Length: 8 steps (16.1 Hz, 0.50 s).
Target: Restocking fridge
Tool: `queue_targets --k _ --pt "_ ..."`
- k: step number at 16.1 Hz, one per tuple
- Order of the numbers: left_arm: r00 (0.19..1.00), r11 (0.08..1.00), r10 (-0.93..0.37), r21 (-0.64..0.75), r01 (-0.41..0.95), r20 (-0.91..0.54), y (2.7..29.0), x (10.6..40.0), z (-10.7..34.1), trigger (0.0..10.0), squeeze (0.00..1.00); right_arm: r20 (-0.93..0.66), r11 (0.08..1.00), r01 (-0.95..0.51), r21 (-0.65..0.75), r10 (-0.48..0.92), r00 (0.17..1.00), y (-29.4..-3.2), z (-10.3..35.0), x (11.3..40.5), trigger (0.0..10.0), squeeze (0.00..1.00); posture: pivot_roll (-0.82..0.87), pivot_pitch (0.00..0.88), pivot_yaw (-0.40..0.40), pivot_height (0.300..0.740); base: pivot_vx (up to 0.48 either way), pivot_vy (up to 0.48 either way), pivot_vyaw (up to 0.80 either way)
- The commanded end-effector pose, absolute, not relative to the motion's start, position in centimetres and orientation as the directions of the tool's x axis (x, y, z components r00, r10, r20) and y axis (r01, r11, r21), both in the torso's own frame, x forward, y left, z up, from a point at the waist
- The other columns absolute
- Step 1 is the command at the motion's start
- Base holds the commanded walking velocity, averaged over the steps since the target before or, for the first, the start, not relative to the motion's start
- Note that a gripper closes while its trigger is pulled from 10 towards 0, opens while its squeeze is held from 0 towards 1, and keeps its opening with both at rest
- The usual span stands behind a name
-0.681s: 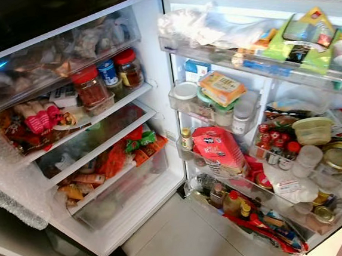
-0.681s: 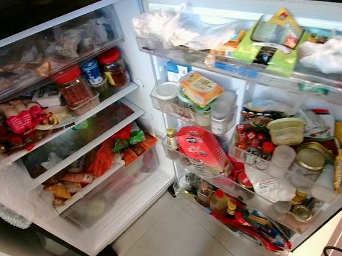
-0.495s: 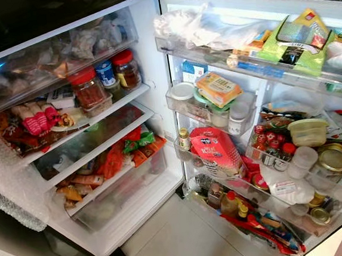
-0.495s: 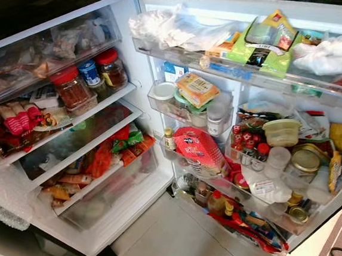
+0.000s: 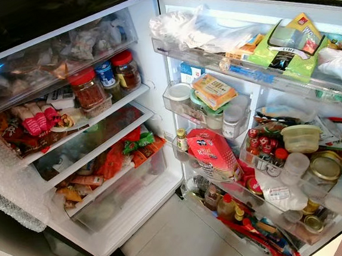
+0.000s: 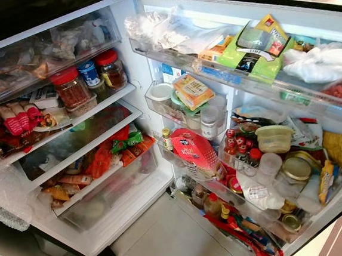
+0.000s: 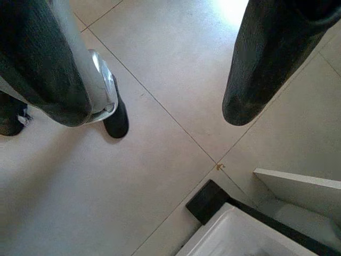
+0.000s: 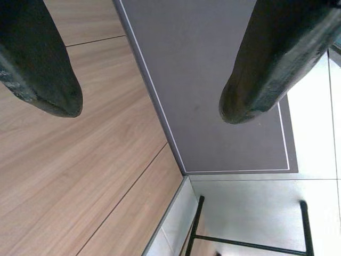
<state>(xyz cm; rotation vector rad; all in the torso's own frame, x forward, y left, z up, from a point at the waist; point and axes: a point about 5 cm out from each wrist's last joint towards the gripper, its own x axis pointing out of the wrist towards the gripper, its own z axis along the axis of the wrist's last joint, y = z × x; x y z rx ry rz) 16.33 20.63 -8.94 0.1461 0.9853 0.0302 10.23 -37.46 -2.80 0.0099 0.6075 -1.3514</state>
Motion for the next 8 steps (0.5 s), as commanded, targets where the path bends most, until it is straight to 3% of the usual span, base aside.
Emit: queue_targets --k 1,3,8 --pt "0.528 0.987 0.091 0.146 0.064 -0.844 21.1 16.0 -9.1 10.0 0.0 -0.417 0.24 0.917 -0.32 -0.905 0.091 -37.7 -2.7 10.2 10.0 0.0 -0.1 0.011 0.076 0.74 0.0 0.0 0.0" --pt "0.522 0.987 0.089 0.146 0.07 -0.849 21.1 15.9 -9.1 10.0 0.0 -0.445 0.273 0.911 -0.309 -0.888 0.115 -37.2 -3.1 10.3 10.0 0.0 -0.09 0.016 0.077 0.74 0.0 0.0 0.0" --pt "0.516 0.987 0.094 0.146 0.062 -0.851 21.1 15.8 -9.1 10.0 0.0 -0.488 0.333 0.896 -0.295 -0.858 0.158 -35.9 -3.9 10.8 10.0 0.0 -0.09 0.016 0.072 0.74 -0.292 0.0 0.0"
